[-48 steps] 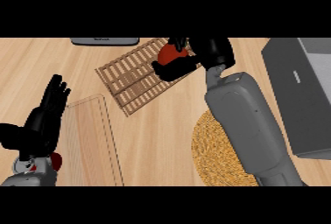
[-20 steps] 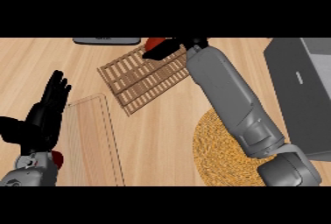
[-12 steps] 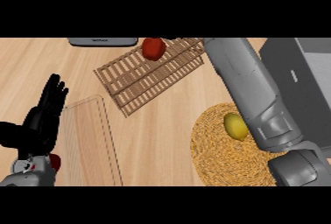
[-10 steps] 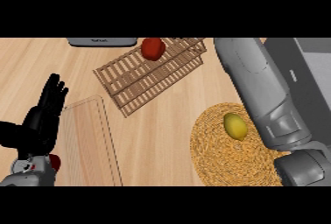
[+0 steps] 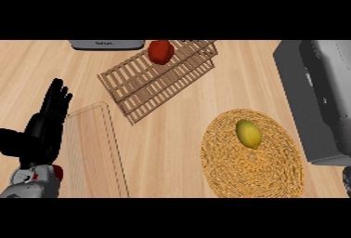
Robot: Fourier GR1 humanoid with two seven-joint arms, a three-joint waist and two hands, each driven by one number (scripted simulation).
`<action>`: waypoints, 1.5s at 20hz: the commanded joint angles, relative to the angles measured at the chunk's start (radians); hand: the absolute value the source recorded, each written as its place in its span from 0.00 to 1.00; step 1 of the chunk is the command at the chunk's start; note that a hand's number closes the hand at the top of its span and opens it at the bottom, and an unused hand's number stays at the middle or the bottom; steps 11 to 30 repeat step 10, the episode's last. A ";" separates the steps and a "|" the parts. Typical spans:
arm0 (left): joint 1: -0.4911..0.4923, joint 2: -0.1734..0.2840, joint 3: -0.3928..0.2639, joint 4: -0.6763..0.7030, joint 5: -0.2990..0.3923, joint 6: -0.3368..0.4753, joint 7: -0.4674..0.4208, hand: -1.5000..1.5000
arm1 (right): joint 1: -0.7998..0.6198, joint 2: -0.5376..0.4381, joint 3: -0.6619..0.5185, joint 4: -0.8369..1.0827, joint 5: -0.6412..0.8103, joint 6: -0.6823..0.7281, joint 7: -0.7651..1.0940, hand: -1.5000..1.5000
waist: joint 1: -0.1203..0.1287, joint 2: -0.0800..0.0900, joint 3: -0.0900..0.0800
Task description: Pick the bell pepper from the placemat and place it in the tiered shelf
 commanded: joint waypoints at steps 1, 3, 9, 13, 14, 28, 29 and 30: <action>0.020 -0.016 -0.025 -0.003 -0.025 0.008 -0.013 0.50 | 0.068 -0.114 -0.035 -0.043 -0.057 0.153 0.015 0.00 | -0.004 -0.002 0.000; -0.021 -0.015 -0.010 0.048 -0.035 0.022 -0.029 0.50 | 0.088 -0.143 -0.056 -0.023 -0.077 0.196 -0.025 0.00 | 0.000 0.002 0.000; 0.019 0.032 0.033 -0.024 0.023 -0.034 0.008 0.50 | 0.202 -0.194 -0.089 -0.117 -0.147 0.307 -0.058 0.00 | -0.002 -0.002 0.000; 0.009 0.006 0.005 -0.023 0.002 -0.013 0.028 0.50 | 0.162 -0.209 -0.094 -0.071 -0.141 0.304 -0.060 0.00 | 0.006 0.001 0.000; 0.009 0.006 0.005 -0.023 0.002 -0.013 0.028 0.50 | 0.162 -0.209 -0.094 -0.071 -0.141 0.304 -0.060 0.00 | 0.006 0.001 0.000; 0.009 0.006 0.005 -0.023 0.002 -0.013 0.028 0.50 | 0.162 -0.209 -0.094 -0.071 -0.141 0.304 -0.060 0.00 | 0.006 0.001 0.000; 0.009 0.006 0.005 -0.023 0.002 -0.013 0.028 0.50 | 0.162 -0.209 -0.094 -0.071 -0.141 0.304 -0.060 0.00 | 0.006 0.001 0.000; 0.009 0.006 0.005 -0.023 0.002 -0.013 0.028 0.50 | 0.162 -0.209 -0.094 -0.071 -0.141 0.304 -0.060 0.00 | 0.006 0.001 0.000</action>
